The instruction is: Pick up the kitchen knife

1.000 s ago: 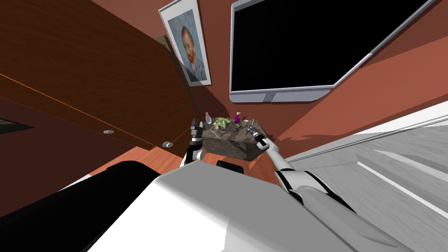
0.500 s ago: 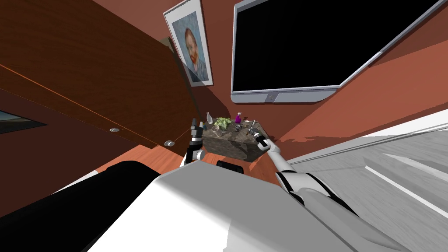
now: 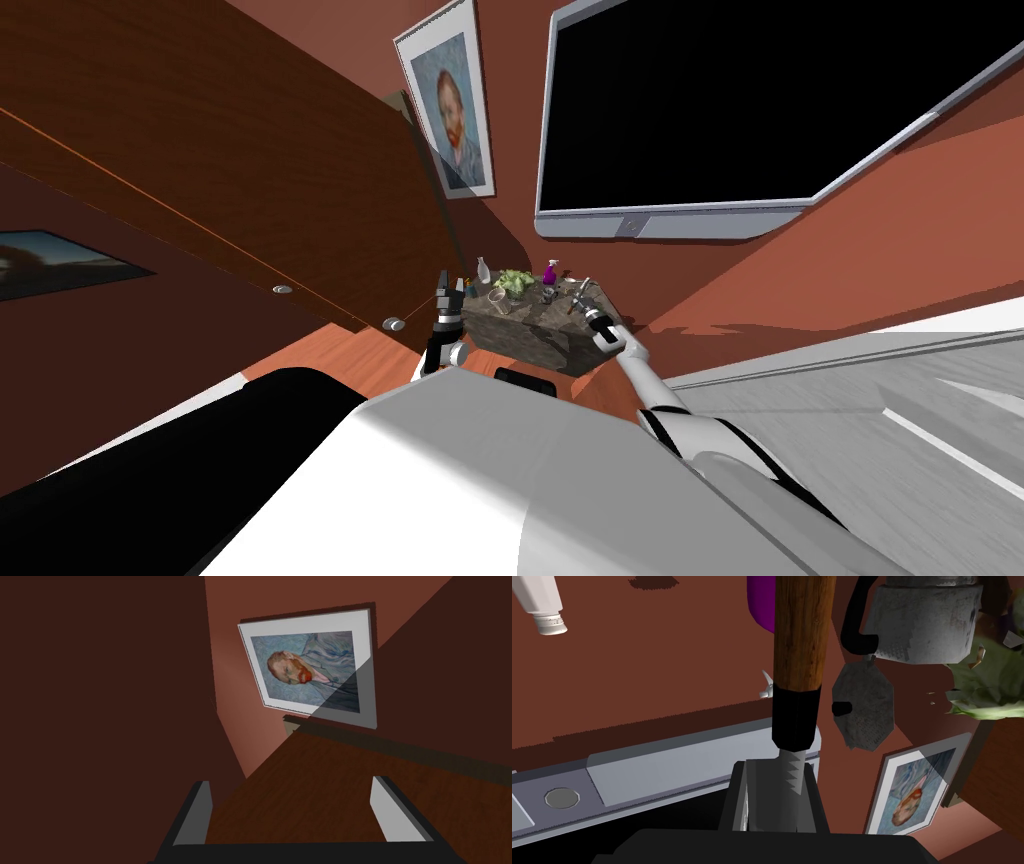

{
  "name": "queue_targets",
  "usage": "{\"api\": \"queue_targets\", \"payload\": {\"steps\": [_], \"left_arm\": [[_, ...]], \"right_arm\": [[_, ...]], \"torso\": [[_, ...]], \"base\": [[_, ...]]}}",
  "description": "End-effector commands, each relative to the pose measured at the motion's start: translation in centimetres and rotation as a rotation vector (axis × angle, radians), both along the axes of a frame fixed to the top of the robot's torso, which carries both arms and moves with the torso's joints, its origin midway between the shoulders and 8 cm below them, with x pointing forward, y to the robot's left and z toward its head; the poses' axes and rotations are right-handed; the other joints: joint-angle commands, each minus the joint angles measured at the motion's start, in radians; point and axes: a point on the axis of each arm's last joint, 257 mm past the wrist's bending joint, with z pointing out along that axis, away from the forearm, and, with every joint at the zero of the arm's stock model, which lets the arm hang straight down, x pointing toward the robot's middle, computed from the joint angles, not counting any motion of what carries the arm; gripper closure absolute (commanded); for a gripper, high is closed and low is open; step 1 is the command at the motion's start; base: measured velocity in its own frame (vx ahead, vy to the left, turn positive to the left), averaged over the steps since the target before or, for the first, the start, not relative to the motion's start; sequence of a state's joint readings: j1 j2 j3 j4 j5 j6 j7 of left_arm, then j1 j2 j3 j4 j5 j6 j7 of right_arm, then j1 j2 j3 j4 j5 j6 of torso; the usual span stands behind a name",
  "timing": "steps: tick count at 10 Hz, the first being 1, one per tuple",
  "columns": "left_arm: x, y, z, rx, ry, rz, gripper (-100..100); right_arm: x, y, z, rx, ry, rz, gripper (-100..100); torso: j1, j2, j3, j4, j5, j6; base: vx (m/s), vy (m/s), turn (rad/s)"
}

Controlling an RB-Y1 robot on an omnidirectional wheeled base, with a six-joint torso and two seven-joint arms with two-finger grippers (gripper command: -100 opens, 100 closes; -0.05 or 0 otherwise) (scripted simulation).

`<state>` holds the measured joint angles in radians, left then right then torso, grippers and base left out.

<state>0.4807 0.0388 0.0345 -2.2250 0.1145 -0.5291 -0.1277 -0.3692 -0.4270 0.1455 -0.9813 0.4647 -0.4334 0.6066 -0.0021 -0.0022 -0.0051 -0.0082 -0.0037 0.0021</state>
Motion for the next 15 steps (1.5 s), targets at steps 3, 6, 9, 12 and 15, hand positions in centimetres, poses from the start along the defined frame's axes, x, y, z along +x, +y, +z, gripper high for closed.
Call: {"api": "queue_targets", "payload": {"steps": [3,6,9,12,15], "left_arm": [[0.0,0.0,0.0,0.0,0.0,0.0,0],[0.0,0.0,0.0,0.0,0.0,0.0,0],[0.0,0.0,0.0,0.0,0.0,0.0,0],[0.0,0.0,0.0,0.0,0.0,0.0,0],[0.0,0.0,0.0,0.0,0.0,0.0,0]], "right_arm": [[-2.1,-1.8,-0.6,0.013,0.005,-0.035,100],[-4.2,-3.6,-0.7,0.022,0.0,-0.065,100],[-6.6,-5.6,-1.2,0.024,0.005,-0.101,100],[-8.7,-7.4,-1.1,0.022,0.004,-0.136,100],[-10.9,-9.2,-0.9,0.014,0.003,-0.169,100]], "torso": [[0.0,0.0,-0.001,-0.001,-0.001,-0.002],[-0.001,-0.001,-0.002,-0.004,-0.002,-0.001],[-0.002,-0.002,-0.003,-0.004,-0.002,0.0],[-0.003,-0.001,-0.004,-0.007,-0.003,0.002],[-0.004,-0.002,-0.005,-0.008,-0.003,0.002]], "base": [[0.014,-0.003,0.112],[0.026,0.0,0.107],[0.033,-0.006,0.109],[0.023,-0.001,0.106],[0.025,-0.006,0.108]]}}
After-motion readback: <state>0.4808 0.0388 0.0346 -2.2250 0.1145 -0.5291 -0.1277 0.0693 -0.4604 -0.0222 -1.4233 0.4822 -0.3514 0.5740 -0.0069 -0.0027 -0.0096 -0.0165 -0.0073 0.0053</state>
